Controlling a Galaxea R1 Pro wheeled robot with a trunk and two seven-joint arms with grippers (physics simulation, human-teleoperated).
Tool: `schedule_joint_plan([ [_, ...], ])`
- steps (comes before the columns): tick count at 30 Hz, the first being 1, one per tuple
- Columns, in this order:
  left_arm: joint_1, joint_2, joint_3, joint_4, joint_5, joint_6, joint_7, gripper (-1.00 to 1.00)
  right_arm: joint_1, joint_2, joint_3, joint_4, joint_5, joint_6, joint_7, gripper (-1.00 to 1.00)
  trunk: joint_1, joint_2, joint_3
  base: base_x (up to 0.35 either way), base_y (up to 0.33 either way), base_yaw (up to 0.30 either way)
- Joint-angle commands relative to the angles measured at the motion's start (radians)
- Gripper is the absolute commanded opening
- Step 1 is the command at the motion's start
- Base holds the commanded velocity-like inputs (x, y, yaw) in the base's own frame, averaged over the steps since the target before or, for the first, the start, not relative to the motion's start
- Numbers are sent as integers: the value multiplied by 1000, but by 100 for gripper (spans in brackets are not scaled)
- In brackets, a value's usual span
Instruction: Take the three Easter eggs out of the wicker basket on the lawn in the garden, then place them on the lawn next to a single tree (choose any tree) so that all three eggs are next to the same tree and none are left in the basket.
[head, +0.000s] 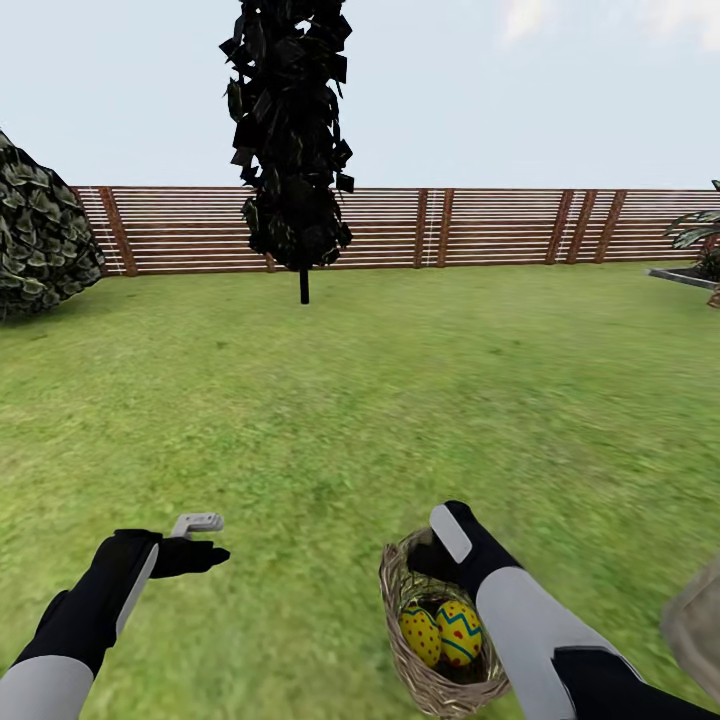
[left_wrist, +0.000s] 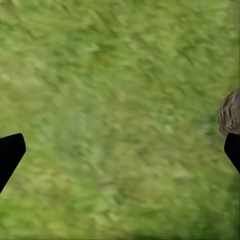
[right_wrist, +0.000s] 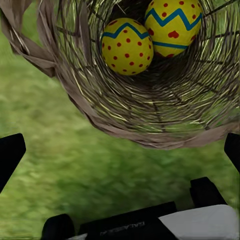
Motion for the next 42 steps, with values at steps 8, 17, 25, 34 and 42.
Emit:
schedule_joint_plan([
  [8,-1,-1,5,-3,-5,11,-9,100,0,-32,-7,36,-10,4,19,100,8,-15,-7,0,0,0],
  [17,-1,2,120,-3,0,53,-11,100,0,-38,-4,38,-7,-4,70,100,42,-78,-35,0,0,0],
  [25,-3,4,146,-34,2,124,-22,100,0,-38,2,36,-3,-6,77,100,73,-134,-61,0,0,0],
  [34,-8,5,150,-62,-2,170,-153,100,0,-40,2,36,-2,-4,80,100,107,-197,-89,0,0,0],
  [42,-8,-1,166,-65,-1,172,-167,100,0,-78,-4,36,-8,-4,100,100,138,-253,-114,0,0,0],
])
